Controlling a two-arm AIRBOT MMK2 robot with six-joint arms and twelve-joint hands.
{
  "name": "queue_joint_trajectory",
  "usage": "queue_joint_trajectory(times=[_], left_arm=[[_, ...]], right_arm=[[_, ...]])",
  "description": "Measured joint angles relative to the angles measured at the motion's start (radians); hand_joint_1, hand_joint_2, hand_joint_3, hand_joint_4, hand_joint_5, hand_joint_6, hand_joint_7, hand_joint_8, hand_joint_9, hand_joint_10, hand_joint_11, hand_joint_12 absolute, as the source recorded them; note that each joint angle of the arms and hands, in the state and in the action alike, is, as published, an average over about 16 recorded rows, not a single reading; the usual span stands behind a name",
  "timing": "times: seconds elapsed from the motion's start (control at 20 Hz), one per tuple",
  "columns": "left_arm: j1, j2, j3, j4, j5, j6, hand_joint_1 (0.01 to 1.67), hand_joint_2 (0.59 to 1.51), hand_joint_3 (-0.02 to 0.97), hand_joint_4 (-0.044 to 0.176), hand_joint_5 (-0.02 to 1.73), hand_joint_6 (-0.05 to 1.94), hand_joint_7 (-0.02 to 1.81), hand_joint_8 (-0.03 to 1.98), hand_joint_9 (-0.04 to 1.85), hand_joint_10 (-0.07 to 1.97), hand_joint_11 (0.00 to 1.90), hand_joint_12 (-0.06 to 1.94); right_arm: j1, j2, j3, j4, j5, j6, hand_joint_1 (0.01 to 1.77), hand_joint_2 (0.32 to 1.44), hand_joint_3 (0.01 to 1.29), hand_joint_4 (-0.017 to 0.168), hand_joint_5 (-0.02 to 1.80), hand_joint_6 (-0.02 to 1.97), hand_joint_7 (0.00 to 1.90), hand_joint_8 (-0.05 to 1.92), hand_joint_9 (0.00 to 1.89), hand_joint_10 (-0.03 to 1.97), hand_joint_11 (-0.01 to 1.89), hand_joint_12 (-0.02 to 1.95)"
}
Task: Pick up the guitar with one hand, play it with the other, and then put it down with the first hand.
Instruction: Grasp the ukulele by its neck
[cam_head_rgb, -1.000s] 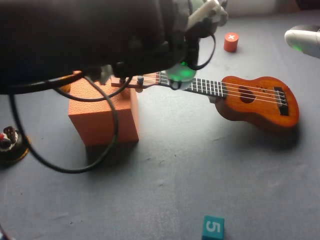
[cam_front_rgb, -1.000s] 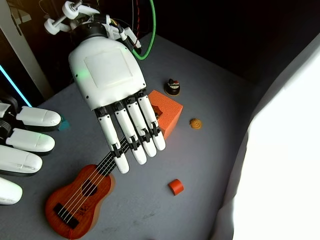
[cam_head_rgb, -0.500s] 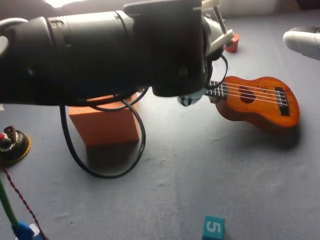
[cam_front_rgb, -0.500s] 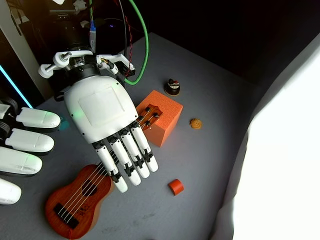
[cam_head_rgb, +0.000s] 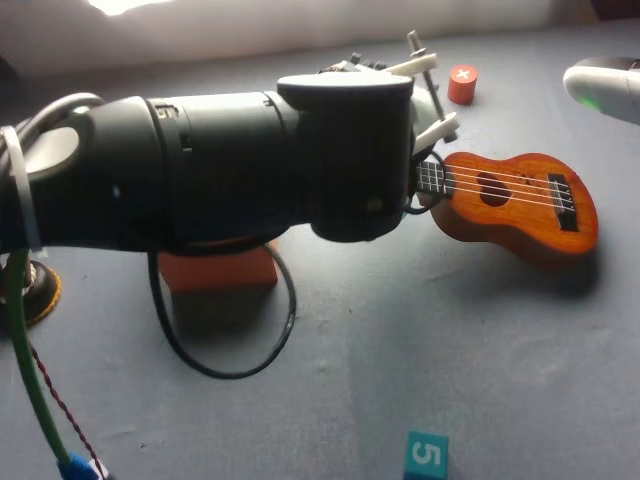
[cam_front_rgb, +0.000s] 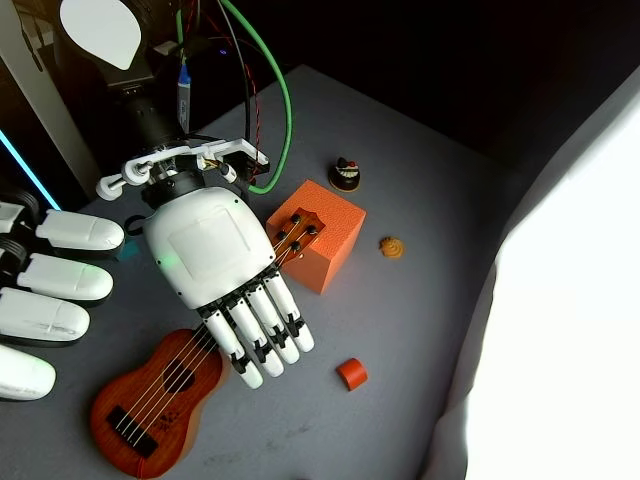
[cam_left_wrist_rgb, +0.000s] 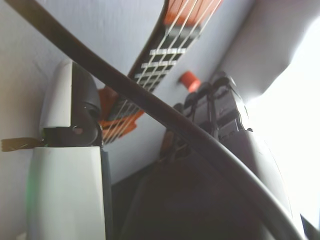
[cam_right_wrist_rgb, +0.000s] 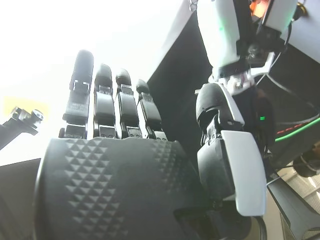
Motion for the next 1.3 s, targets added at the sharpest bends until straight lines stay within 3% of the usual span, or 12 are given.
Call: queue_joint_trajectory(times=[0.4, 0.85, 1.1, 1.3], left_arm=[[0.057, -0.026, 0.057, 0.061, -0.01, -0.035, 1.3, 1.02, 0.017, -0.006, 0.02, -0.01, 0.02, -0.01, 0.02, 0.0, 0.02, 0.02], [0.092, -0.038, 0.095, 0.091, -0.021, -0.047, 1.25, 1.021, 0.017, -0.006, 0.03, -0.01, 0.02, -0.01, 0.03, 0.0, 0.02, 0.04], [0.099, -0.039, 0.101, 0.098, -0.026, -0.048, 1.18, 1.025, 0.016, -0.005, 0.13, 0.01, 0.14, 0.04, 0.13, 0.09, 0.02, 0.42], [0.101, -0.039, 0.102, 0.1, -0.03, -0.048, 1.12, 1.028, 0.016, -0.004, 0.24, 0.22, 0.22, 0.39, 0.2, 0.51, 0.05, 0.87]], right_arm=[[0.0, 0.0, -0.003, -0.006, 0.0, 0.0, 0.28, 1.32, 0.02, 0.006, 0.07, 0.04, 0.14, 0.01, 0.03, 0.34, 0.02, 0.91], [0.0, 0.0, -0.004, -0.007, 0.0, -0.001, 0.26, 1.33, 0.02, 0.006, 0.07, 0.04, 0.14, 0.02, 0.03, 0.36, 0.02, 0.92], [0.0, 0.0, -0.004, -0.007, 0.0, -0.001, 0.25, 1.33, 0.02, 0.006, 0.08, 0.04, 0.15, 0.02, 0.04, 0.35, 0.02, 0.91], [-0.001, 0.0, -0.004, -0.007, 0.0, -0.002, 0.25, 1.34, 0.02, 0.006, 0.08, 0.04, 0.15, 0.01, 0.03, 0.35, 0.02, 0.92]])
